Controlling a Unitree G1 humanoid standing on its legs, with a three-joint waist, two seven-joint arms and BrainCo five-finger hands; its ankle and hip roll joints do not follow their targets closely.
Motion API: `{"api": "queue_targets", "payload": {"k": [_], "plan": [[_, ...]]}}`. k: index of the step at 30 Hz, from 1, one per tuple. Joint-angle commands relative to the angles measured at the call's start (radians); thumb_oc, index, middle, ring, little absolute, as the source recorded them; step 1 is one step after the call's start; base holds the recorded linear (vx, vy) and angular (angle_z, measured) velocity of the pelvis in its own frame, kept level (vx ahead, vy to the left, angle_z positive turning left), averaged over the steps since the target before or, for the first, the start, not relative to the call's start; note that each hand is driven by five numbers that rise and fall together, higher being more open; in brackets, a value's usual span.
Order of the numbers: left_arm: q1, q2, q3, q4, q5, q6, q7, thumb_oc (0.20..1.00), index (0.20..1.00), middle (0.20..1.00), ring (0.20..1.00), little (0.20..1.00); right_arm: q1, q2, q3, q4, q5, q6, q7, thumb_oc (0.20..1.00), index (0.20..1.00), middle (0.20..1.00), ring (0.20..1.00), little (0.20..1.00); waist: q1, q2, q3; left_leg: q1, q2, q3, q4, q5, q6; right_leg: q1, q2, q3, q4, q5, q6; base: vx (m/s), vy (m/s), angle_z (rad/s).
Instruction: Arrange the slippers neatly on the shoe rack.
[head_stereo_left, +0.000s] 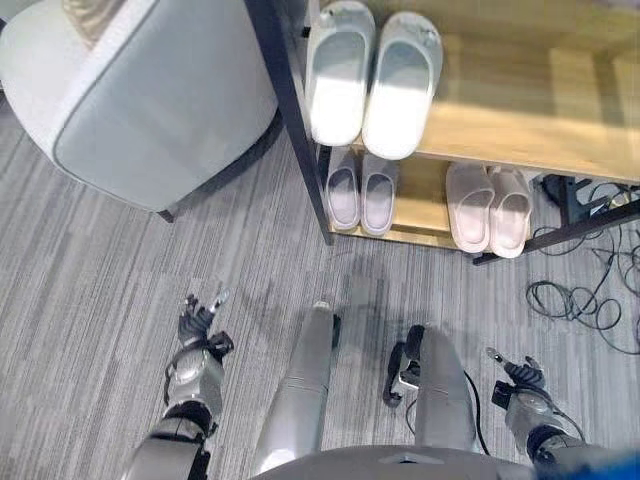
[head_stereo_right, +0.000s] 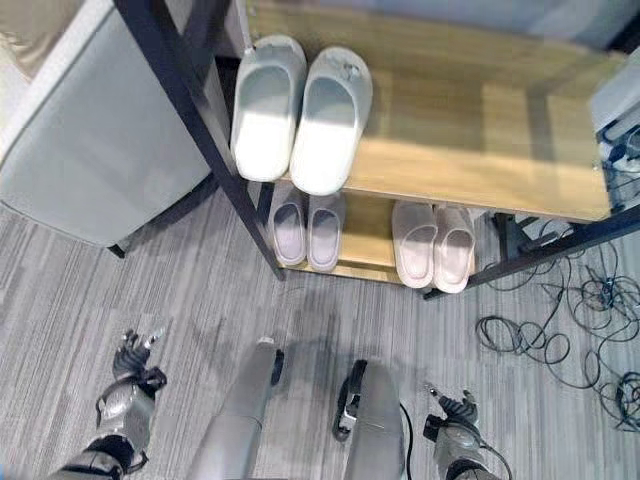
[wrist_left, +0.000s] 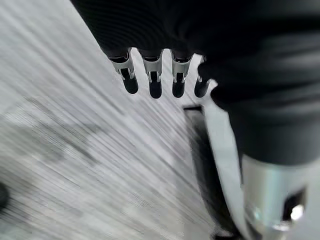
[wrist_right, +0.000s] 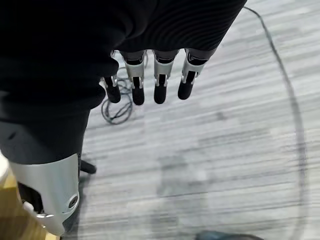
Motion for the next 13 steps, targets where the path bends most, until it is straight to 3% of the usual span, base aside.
{"api": "queue_targets", "payload": {"k": [1,2,3,4,5,7,13], "plan": [[-0.038,-0.002,0.03,0.035,0.098,0.013,-0.037,1.0,1.0,1.0,1.0,1.0,0.061,-0.051,-0.007,0.027,-0.064,0.029,0.033,1.0,1.0,1.0,1.0,1.0,0.006,0.004,0.043,0.15,0.032,-0.056,-0.25,0.158,0.049,0.13,0.0,0.0,-0.264,0.175,0.014,0.21,-0.063,0.06],[-0.023,-0.011,0.03,0.052,0.113,0.025,-0.05,1.0,1.0,1.0,1.0,1.0,0.068,-0.05,-0.006,0.038,-0.083,0.038,0.04,1.0,1.0,1.0,1.0,1.0,0.01,0.007,0.034,0.218,0.038,-0.065,-0.318,0.198,0.043,0.207,0.005,-0.016,-0.335,0.202,0.022,0.23,-0.064,-0.06],[0.0,-0.032,0.016,0.093,0.172,0.048,-0.061,1.0,1.0,1.0,1.0,1.0,0.081,-0.049,0.0,0.06,-0.119,0.057,0.061,1.0,1.0,1.0,1.0,1.0,0.009,0.006,0.016,0.343,0.046,-0.082,-0.474,0.271,0.04,0.343,0.014,-0.045,-0.496,0.284,0.029,0.23,-0.074,-0.02],[0.014,-0.043,0.016,0.119,0.195,0.062,-0.071,1.0,1.0,1.0,1.0,1.0,0.088,-0.046,0.003,0.066,-0.134,0.062,0.08,1.0,1.0,1.0,1.0,1.0,0.01,0.008,0.006,0.407,0.053,-0.085,-0.541,0.32,0.027,0.416,0.023,-0.06,-0.577,0.315,0.036,0.21,-0.071,0.09],[0.016,-0.053,0.01,0.135,0.214,0.07,-0.081,1.0,1.0,1.0,1.0,1.0,0.085,-0.049,0.011,0.073,-0.153,0.071,0.093,1.0,1.0,1.0,1.0,1.0,0.008,0.011,0.0,0.472,0.057,-0.085,-0.61,0.329,0.023,0.476,0.032,-0.069,-0.647,0.339,0.043,0.22,-0.063,0.18],[0.033,-0.082,-0.009,0.188,0.288,0.099,-0.093,1.0,1.0,1.0,1.0,1.0,0.092,-0.045,0.028,0.093,-0.199,0.091,0.124,1.0,1.0,1.0,1.0,1.0,0.005,0.022,-0.04,0.639,0.059,-0.08,-0.799,0.407,0.009,0.625,0.065,-0.081,-0.834,0.415,0.065,0.27,-0.057,0.05],[0.051,-0.114,-0.016,0.22,0.332,0.126,-0.119,1.0,1.0,1.0,1.0,1.0,0.099,-0.022,0.118,0.103,-0.331,0.124,0.195,1.0,1.0,1.0,1.0,1.0,0.015,0.036,-0.116,0.846,0.068,-0.053,-1.055,0.441,0.026,0.81,0.094,-0.076,-1.083,0.501,0.088,0.15,-0.041,-0.04]]}}
